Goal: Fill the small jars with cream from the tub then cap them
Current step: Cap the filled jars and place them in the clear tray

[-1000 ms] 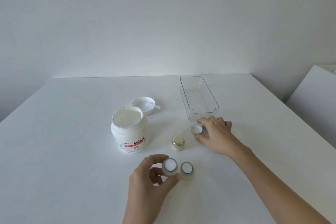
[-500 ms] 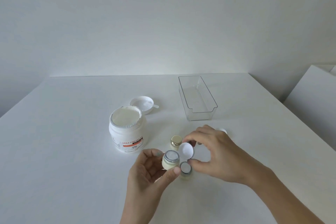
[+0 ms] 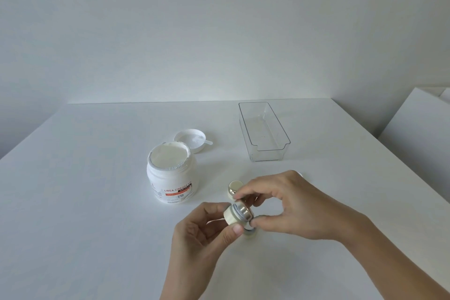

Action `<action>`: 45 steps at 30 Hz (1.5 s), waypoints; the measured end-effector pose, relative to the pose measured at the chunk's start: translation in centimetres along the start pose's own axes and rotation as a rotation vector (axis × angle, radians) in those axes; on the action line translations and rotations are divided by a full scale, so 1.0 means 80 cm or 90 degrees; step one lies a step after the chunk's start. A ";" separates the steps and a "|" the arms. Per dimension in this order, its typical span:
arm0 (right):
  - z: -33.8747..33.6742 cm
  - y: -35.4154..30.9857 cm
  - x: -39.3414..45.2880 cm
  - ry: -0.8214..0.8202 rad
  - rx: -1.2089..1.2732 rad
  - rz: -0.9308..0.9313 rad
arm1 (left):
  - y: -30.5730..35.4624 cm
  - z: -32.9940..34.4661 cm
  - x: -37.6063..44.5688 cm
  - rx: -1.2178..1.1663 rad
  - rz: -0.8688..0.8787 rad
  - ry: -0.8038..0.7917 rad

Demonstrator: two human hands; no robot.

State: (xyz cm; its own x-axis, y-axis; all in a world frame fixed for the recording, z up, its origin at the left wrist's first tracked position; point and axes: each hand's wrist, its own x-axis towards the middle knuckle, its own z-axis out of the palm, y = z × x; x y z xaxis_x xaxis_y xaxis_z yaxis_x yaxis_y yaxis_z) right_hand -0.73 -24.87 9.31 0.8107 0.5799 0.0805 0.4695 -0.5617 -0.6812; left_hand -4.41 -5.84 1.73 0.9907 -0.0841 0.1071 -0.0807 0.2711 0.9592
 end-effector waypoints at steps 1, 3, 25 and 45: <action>-0.001 -0.001 0.000 -0.006 0.007 -0.002 | 0.000 0.000 0.000 0.001 0.002 -0.002; -0.001 -0.001 0.000 -0.013 0.012 -0.008 | 0.000 0.000 -0.001 0.007 0.006 -0.005; 0.004 0.009 0.002 0.039 0.084 0.004 | -0.002 0.003 -0.002 -0.024 -0.058 0.022; 0.012 0.010 0.000 0.028 0.016 0.072 | 0.001 0.005 -0.001 -0.054 -0.027 0.019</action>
State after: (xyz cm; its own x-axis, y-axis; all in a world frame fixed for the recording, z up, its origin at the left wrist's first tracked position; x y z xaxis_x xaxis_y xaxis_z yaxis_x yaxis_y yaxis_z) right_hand -0.67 -24.79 8.07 0.8729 0.4868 0.0343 0.3663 -0.6071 -0.7052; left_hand -4.55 -6.19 1.89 0.9959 -0.0693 0.0582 -0.0305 0.3480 0.9370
